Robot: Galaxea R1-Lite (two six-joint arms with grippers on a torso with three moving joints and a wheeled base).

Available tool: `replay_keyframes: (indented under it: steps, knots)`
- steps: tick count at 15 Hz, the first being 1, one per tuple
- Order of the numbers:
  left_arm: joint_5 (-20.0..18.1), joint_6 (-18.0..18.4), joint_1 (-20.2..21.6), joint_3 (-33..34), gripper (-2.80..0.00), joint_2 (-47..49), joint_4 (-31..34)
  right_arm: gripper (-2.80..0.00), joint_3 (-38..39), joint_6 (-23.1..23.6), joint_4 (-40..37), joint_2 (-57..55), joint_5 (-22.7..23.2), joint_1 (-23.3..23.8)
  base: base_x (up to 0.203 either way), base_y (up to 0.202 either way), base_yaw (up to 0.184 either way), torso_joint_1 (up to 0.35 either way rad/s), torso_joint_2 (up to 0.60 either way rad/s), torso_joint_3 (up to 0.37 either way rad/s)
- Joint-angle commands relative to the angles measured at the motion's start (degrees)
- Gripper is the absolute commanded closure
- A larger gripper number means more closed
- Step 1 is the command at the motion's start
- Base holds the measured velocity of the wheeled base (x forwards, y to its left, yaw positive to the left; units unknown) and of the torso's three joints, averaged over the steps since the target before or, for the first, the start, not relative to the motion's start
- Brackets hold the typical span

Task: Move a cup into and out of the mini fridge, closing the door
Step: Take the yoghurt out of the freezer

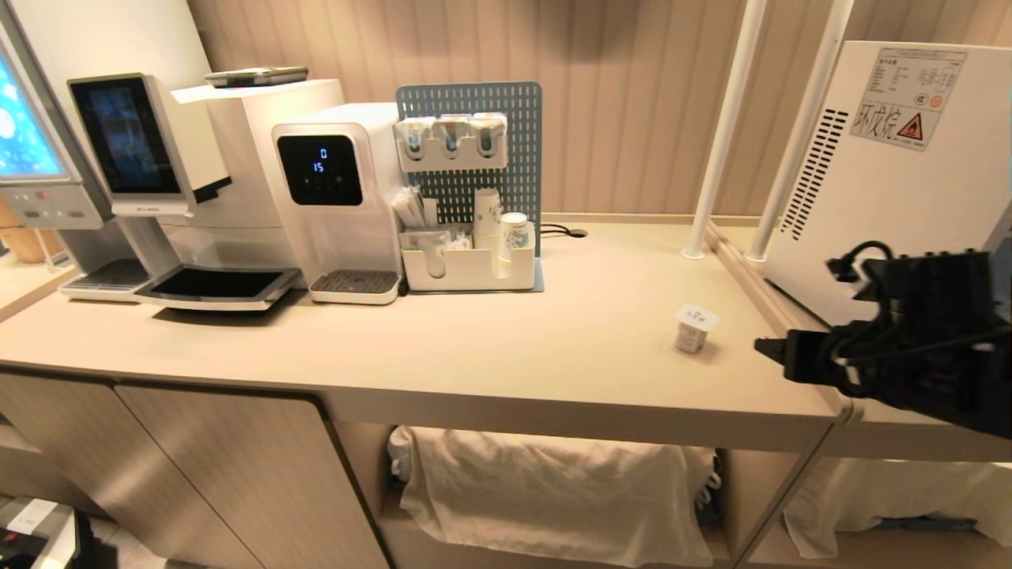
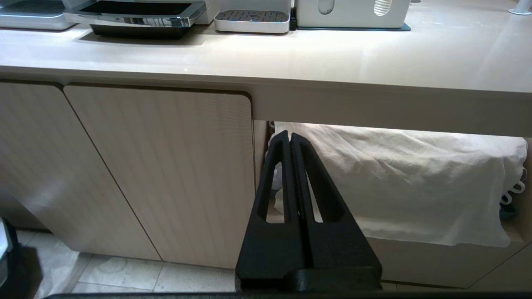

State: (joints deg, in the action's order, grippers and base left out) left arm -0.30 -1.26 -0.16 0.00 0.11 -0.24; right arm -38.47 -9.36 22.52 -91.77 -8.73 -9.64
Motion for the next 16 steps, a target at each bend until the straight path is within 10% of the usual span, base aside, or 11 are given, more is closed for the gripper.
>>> replay_keyframes:
  steps: [1, 11, 16]
  knots:
    - [-0.05, 0.03, -0.02, 0.00, 0.00, -0.02, -0.02, 0.00, 8.98, -0.09, -1.54, 22.26, 0.81, -0.02, 0.000, 0.000, 0.000, 0.000, 0.00, 0.000]
    - [-0.05, 0.03, -0.02, 0.00, 0.00, -0.02, -0.02, 0.00, 12.43, -7.28, -43.45, 66.19, -8.94, 3.84, 0.000, 0.000, 0.000, 0.000, 0.00, 0.000]
    - [-0.05, -0.06, -0.02, 0.00, 0.00, -0.02, -0.02, 0.00, 19.87, -1.80, -43.81, 90.38, -4.39, 7.89, 0.000, 0.000, 0.000, 0.000, 0.00, 0.000]
